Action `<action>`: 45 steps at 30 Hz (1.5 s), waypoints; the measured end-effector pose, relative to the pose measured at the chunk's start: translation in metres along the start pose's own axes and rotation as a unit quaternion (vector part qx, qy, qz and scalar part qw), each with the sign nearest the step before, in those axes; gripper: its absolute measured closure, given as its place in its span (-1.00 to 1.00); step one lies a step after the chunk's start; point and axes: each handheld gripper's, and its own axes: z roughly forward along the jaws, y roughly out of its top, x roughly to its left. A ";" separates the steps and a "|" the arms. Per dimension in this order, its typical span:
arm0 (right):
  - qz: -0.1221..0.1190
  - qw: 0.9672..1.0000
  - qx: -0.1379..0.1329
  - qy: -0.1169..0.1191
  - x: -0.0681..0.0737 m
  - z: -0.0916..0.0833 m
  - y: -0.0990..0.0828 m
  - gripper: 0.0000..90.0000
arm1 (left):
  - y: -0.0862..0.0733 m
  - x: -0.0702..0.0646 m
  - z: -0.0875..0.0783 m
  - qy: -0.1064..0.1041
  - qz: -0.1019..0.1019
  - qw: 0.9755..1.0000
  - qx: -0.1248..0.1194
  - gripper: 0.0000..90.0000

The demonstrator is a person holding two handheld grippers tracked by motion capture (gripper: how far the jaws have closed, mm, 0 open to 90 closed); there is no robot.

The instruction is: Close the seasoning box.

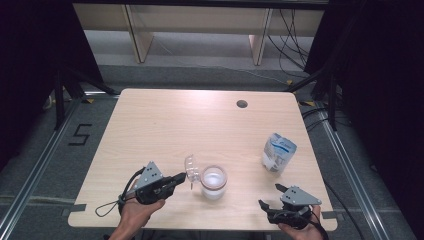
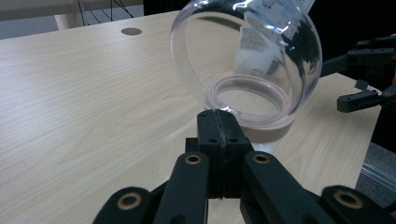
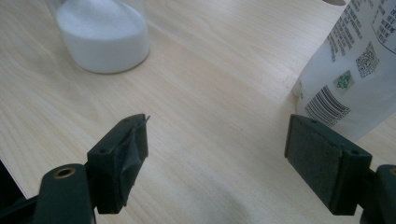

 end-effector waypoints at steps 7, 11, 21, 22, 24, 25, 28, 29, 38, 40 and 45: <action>-0.002 1.000 0.001 0.000 0.000 0.000 0.000 -0.50 | 0.002 -0.002 0.003 -0.003 0.008 1.000 0.002 0.99; -0.002 1.000 0.001 0.002 0.000 0.000 0.000 -0.50 | 0.003 -0.003 0.005 -0.008 0.009 1.000 0.000 0.98; -0.010 1.000 -0.003 -0.006 0.000 0.001 0.000 -0.50 | 0.006 -0.004 0.007 -0.005 0.011 1.000 0.004 0.98; -0.010 1.000 -0.003 -0.006 0.000 0.001 0.000 -0.50 | 0.006 -0.004 0.007 -0.007 0.014 1.000 0.004 0.98; -0.003 1.000 0.002 0.003 0.001 0.001 0.000 -0.50 | 0.006 -0.005 0.009 -0.010 0.012 1.000 0.001 0.98; -0.003 1.000 0.002 0.003 0.001 0.001 0.000 -0.50 | 0.006 -0.005 0.009 -0.011 0.012 1.000 0.001 0.98; -0.003 1.000 0.004 0.004 0.001 0.001 0.000 -0.49 | 0.006 -0.006 0.010 -0.009 0.015 1.000 0.005 0.98; -0.004 1.000 0.004 0.003 0.001 0.001 0.000 -0.50 | 0.006 -0.006 0.010 -0.009 0.015 1.000 0.005 0.98; 0.004 1.000 0.006 -0.001 0.002 0.001 0.000 -0.49 | 0.007 -0.007 0.011 -0.011 0.014 1.000 0.005 0.98; 0.004 1.000 0.006 -0.001 0.003 0.001 0.000 -0.49 | 0.007 -0.007 0.012 -0.013 0.014 1.000 0.004 0.98; -0.005 1.000 0.005 0.003 0.002 0.002 0.000 -0.49 | 0.008 -0.007 0.013 -0.016 0.015 1.000 0.001 0.98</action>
